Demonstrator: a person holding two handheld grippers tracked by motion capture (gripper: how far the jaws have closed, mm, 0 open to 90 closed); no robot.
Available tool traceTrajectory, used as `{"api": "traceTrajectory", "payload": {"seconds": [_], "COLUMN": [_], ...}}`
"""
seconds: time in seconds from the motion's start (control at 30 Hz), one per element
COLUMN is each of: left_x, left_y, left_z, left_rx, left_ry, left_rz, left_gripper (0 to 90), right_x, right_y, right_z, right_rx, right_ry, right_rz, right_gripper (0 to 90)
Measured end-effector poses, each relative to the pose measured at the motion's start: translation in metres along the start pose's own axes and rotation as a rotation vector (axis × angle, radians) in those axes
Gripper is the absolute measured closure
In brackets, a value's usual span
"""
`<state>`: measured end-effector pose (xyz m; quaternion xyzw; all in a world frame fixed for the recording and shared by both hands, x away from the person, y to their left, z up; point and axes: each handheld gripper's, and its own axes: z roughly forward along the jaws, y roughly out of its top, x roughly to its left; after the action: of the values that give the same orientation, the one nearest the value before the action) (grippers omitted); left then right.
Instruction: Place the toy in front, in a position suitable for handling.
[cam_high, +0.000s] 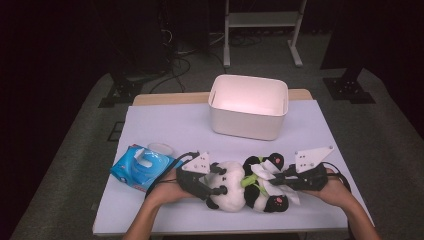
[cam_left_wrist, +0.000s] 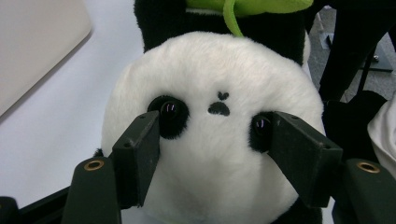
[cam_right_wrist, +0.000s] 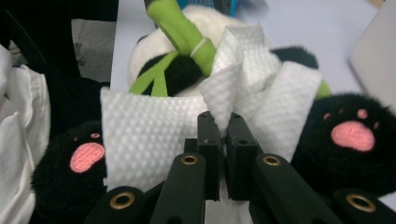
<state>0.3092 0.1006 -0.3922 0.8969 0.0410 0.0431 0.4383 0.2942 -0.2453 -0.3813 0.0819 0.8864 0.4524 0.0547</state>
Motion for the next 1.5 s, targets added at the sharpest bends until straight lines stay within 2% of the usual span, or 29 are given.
{"api": "traceTrajectory", "payload": {"seconds": [0.17,0.23,0.3,0.33,0.37,0.47,0.5,0.53,0.6,0.63,0.7,0.77,0.8,0.83,0.87,0.97,1.1,1.13,1.2,1.23,1.27,1.37,1.43,1.5], "left_x": [-0.004,-0.003,-0.003,-0.003,-0.003,-0.004,-0.004,-0.004,-0.006,-0.006,-0.006,-0.005,-0.005,-0.005,-0.005,-0.005,-0.006,-0.005,-0.005,-0.004,-0.005,-0.005,-0.004,-0.004], "left_y": [0.003,0.001,0.0,0.0,0.0,-0.001,-0.001,-0.001,0.0,0.0,0.0,-0.001,-0.001,-0.001,-0.001,-0.001,0.0,-0.001,-0.002,-0.002,-0.001,-0.001,-0.001,-0.002], "left_z": [0.001,0.001,0.001,0.001,0.0,0.0,0.0,0.0,0.001,0.001,0.001,0.001,0.001,0.001,0.001,0.001,0.001,0.001,0.001,0.001,0.001,0.001,0.001,0.001], "left_rx": [0.016,0.013,0.006,0.008,0.008,-0.002,-0.002,-0.002,0.001,0.003,0.009,0.0,0.0,0.004,0.004,-0.004,0.006,0.005,-0.004,-0.004,0.0,0.0,-0.002,-0.003], "left_ry": [0.008,0.011,0.007,0.009,0.012,0.006,0.006,0.006,0.011,0.012,0.014,0.01,0.01,0.011,0.012,0.007,0.006,0.008,0.003,0.003,0.004,0.006,0.005,-0.002], "left_rz": [0.017,0.009,0.002,0.001,-0.001,-0.002,0.0,0.0,0.002,0.002,0.002,-0.004,-0.005,-0.003,-0.004,-0.004,0.001,0.0,-0.012,-0.012,-0.01,-0.005,-0.008,-0.008], "left_gripper": [33.3,33.2,33.2,33.2,33.2,33.3,33.4,33.4,33.4,33.3,33.3,33.4,33.4,33.3,33.3,33.4,33.4,33.3,33.3,33.3,33.3,33.4,33.4,33.4], "right_x": [0.001,0.002,0.002,0.002,0.002,0.001,0.0,0.0,-0.001,-0.001,-0.001,-0.001,-0.001,-0.002,-0.003,-0.005,-0.006,-0.006,-0.006,-0.005,-0.005,-0.006,-0.01,-0.01], "right_y": [-0.007,0.002,0.012,0.02,0.02,0.016,0.007,0.007,-0.004,-0.006,-0.004,0.006,0.006,0.008,0.01,0.003,-0.001,-0.001,0.006,0.009,0.012,0.011,0.003,-0.005], "right_z": [-0.01,-0.008,-0.003,0.005,0.007,0.005,0.001,0.001,-0.006,-0.008,-0.011,-0.008,-0.008,-0.007,-0.004,0.0,-0.008,-0.01,-0.012,-0.011,-0.008,0.005,0.003,-0.003], "right_rx": [0.061,0.068,0.038,0.052,0.064,0.061,0.081,0.081,0.086,0.098,0.087,-0.002,-0.002,-0.025,-0.024,0.083,0.102,0.084,0.003,-0.016,-0.019,0.04,0.029,0.049], "right_ry": [-0.015,-0.021,0.0,0.019,0.019,0.03,0.03,0.03,0.023,0.014,0.003,-0.014,-0.014,-0.005,-0.01,-0.034,-0.014,-0.009,-0.008,-0.011,-0.015,-0.027,-0.012,-0.018], "right_rz": [0.011,-0.013,-0.026,-0.05,-0.05,-0.037,-0.022,-0.022,0.012,0.011,0.013,0.011,0.011,0.014,0.004,-0.018,-0.005,-0.002,0.031,0.032,0.03,0.022,0.052,0.063], "right_gripper": [85.7,85.7,85.7,85.7,85.7,85.8,85.9,85.9,85.8,85.8,85.7,85.4,85.4,85.4,85.4,85.6,85.5,85.1,84.9,84.9,85.0,85.2,85.5,85.4]}}
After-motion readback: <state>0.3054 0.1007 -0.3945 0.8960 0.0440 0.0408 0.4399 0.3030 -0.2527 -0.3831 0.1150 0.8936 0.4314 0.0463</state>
